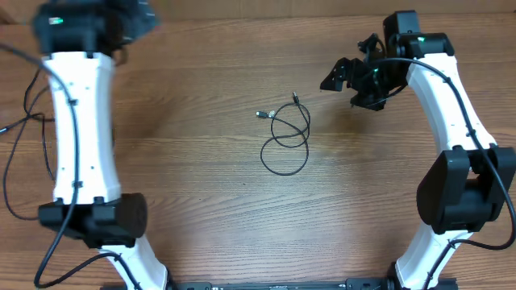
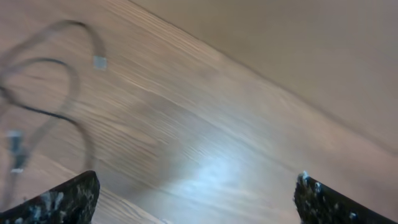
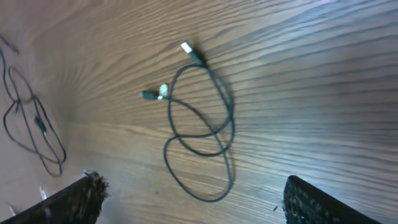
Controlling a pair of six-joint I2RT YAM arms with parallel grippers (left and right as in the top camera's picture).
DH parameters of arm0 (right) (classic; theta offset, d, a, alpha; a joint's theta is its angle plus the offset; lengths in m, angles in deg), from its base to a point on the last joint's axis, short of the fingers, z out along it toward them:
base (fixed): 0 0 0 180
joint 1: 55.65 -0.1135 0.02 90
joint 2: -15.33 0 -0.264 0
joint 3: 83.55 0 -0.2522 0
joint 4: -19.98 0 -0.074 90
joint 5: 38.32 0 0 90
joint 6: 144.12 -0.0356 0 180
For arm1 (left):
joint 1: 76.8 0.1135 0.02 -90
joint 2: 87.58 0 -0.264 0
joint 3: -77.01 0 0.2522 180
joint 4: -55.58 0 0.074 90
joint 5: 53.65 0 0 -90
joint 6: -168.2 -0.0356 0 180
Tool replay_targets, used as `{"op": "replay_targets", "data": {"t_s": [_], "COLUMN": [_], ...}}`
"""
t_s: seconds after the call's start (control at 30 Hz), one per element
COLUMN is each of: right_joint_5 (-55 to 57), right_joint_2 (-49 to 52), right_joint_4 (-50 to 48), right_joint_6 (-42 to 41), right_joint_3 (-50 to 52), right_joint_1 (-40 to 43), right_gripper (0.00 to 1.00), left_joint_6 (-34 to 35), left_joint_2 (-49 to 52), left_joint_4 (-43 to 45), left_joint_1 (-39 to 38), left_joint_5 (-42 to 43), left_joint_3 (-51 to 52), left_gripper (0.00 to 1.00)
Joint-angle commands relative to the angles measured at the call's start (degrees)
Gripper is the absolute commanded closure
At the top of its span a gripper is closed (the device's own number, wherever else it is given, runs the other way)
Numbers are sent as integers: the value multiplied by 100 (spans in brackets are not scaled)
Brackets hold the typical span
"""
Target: Untangle cables
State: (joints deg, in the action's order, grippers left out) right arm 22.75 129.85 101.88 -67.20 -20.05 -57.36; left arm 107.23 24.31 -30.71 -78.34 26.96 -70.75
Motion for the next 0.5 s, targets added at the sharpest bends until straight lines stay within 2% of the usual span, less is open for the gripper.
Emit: {"op": "replay_targets", "data": {"t_s": [0.0,0.1,0.3,0.47], "right_joint_5": [262,280,304,302], "right_joint_2": [37,37,37,37], "right_joint_4": [-28,-22,-28,68], "right_joint_6": [-61,-66,-214,-210], "right_joint_3": [9,9,9,9], "right_joint_1": [166,286,789,1397], "right_gripper": [10,10,10,10], "left_joint_6": [101,101,-127,-901], "left_joint_2": [33,33,33,35], "left_joint_4": [-57,20,1128,2330], "left_joint_1": [-634,-1174,-2280,-2898], "left_joint_5": [446,643,658,791], "left_joint_3": [372,778,1917,2732], "left_gripper": [0,3,4,5]}}
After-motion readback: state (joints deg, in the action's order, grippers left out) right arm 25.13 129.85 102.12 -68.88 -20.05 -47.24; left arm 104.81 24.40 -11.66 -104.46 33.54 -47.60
